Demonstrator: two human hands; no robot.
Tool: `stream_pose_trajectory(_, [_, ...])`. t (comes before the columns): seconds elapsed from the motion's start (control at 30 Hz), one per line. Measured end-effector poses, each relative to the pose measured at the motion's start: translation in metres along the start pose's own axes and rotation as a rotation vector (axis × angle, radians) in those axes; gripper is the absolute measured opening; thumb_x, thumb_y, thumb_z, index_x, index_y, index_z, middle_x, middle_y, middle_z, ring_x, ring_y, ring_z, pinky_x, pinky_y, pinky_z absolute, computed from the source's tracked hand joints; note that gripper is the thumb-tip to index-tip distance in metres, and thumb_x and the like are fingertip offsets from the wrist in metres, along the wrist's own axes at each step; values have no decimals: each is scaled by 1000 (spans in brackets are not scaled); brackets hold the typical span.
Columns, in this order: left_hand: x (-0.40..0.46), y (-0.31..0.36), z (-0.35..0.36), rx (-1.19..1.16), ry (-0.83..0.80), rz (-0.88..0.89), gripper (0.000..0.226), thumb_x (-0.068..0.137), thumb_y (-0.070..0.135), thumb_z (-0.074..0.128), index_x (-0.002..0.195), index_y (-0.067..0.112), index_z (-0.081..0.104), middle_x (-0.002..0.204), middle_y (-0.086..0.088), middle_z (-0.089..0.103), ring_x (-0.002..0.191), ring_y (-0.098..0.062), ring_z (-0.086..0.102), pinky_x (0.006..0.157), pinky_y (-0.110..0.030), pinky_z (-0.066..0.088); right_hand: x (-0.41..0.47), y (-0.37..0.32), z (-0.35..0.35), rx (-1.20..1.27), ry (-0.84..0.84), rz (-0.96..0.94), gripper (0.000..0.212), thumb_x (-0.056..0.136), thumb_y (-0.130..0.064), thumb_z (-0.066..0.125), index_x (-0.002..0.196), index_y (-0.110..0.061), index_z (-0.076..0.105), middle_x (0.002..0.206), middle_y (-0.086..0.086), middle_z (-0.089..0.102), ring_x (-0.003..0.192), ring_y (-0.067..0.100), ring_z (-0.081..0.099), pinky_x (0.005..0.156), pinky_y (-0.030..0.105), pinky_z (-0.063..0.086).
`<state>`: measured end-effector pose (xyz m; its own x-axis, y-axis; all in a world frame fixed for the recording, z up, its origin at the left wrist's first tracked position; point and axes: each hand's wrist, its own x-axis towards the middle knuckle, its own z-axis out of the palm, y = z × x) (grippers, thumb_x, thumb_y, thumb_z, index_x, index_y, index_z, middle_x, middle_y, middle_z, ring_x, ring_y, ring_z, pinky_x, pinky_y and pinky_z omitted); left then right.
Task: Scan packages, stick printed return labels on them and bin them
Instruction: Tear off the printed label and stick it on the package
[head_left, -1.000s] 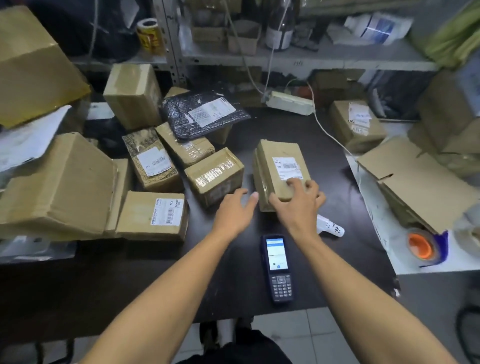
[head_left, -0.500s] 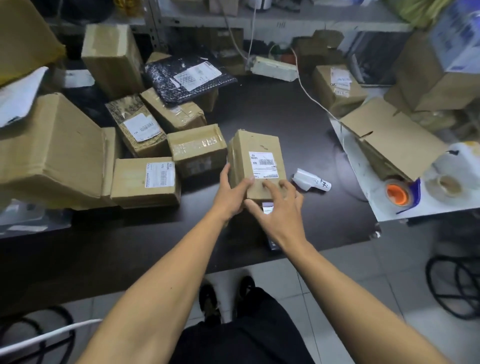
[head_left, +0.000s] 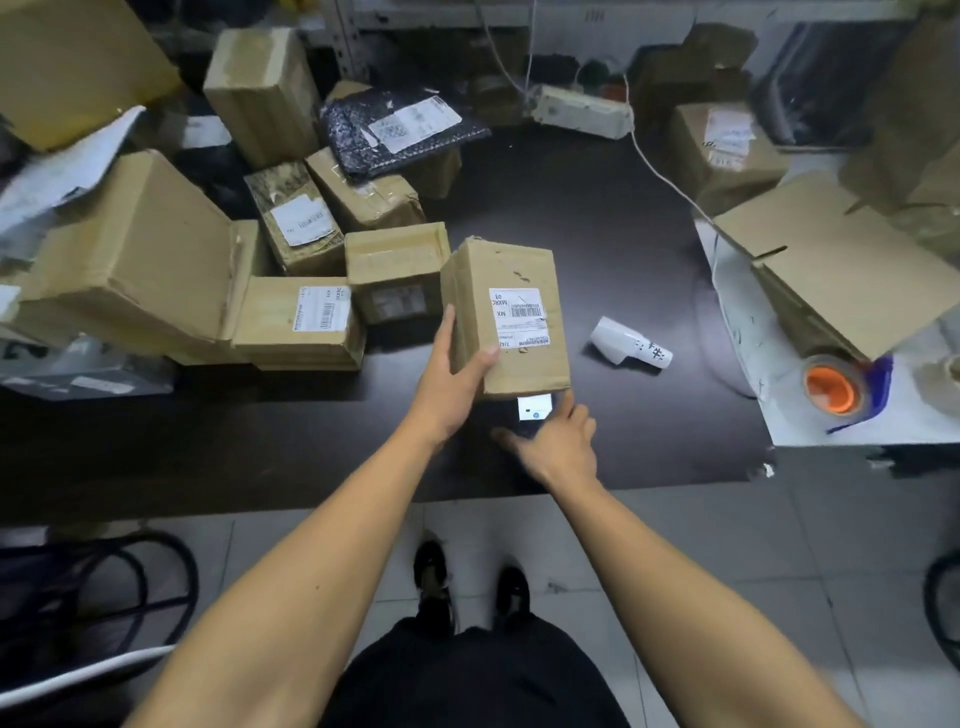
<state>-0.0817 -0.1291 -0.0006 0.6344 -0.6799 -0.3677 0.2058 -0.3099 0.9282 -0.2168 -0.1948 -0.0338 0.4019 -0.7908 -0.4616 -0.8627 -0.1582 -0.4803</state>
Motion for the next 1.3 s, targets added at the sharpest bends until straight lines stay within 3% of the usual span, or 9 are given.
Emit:
stream_pose_trajectory(0.23, [-27, -4, -13, 50, 99, 45, 92, 84, 46, 71, 156, 40, 14, 156, 7, 36, 138, -9, 40, 118, -41, 33, 12, 12, -10, 76, -39, -16, 83, 75, -35, 76, 139, -9, 29, 134, 15, 34, 128, 35, 29, 97, 46, 41])
stream_pose_trajectory(0.37, [-39, -14, -30, 119, 139, 54, 84, 93, 29, 68, 156, 41, 13, 152, 14, 32, 138, -9, 37, 118, -38, 31, 12, 22, -28, 141, -30, -34, 83, 77, -29, 76, 141, -7, 30, 139, 16, 33, 132, 33, 27, 103, 40, 35])
stream_pose_trajectory(0.5, [-43, -17, -33, 162, 149, 73, 86, 93, 28, 68, 156, 38, 10, 148, 17, 29, 137, -6, 33, 120, -36, 27, 11, 34, -56, 129, -116, -138, 81, 74, -26, 77, 142, -12, 35, 134, 11, 37, 130, 29, 33, 105, 38, 37])
stream_pose_trajectory(0.6, [-43, -18, -33, 250, 141, 95, 91, 88, 42, 69, 154, 45, 7, 156, 13, 23, 142, -10, 27, 120, -39, 23, 7, 35, -81, 105, -198, -223, 77, 70, -27, 81, 136, -17, 42, 125, 3, 42, 119, 24, 46, 83, 33, 51])
stream_pose_trajectory(0.73, [-45, -19, -35, 316, 143, 75, 95, 79, 62, 66, 150, 58, 4, 163, 5, 19, 146, -14, 25, 121, -47, 23, -3, 26, -112, 102, -265, -306, 66, 74, -22, 80, 128, -20, 42, 121, -2, 45, 101, 13, 54, 67, 20, 44])
stream_pose_trajectory(0.8, [-47, -18, -36, 341, 144, 72, 95, 79, 61, 68, 147, 63, 3, 163, 6, 18, 147, -14, 23, 120, -48, 23, -7, 21, -123, 133, -323, -323, 58, 76, -19, 79, 120, -25, 41, 116, -3, 51, 91, 6, 56, 63, 17, 43])
stream_pose_trajectory(0.93, [-52, -21, -36, 348, 196, 99, 94, 82, 42, 77, 140, 70, 9, 161, 6, 27, 146, -15, 29, 119, -47, 27, -11, 17, -137, 142, -416, -318, 54, 75, -19, 80, 118, -22, 48, 110, -3, 60, 89, 8, 61, 66, 23, 48])
stream_pose_trajectory(1.17, [-56, -26, -28, 305, 266, 106, 94, 63, 65, 71, 132, 78, 8, 155, 3, 39, 140, -18, 40, 116, -48, 33, -14, 25, -146, 98, -451, -324, 57, 73, -20, 81, 119, -23, 48, 112, 0, 62, 99, 19, 65, 85, 37, 54])
stream_pose_trajectory(1.3, [-55, -29, -27, 294, 268, 119, 95, 71, 55, 75, 137, 73, 9, 156, 3, 37, 140, -20, 39, 116, -50, 33, -13, 27, -149, 94, -453, -331, 63, 71, -22, 83, 122, -25, 46, 112, -2, 61, 99, 18, 64, 88, 40, 55])
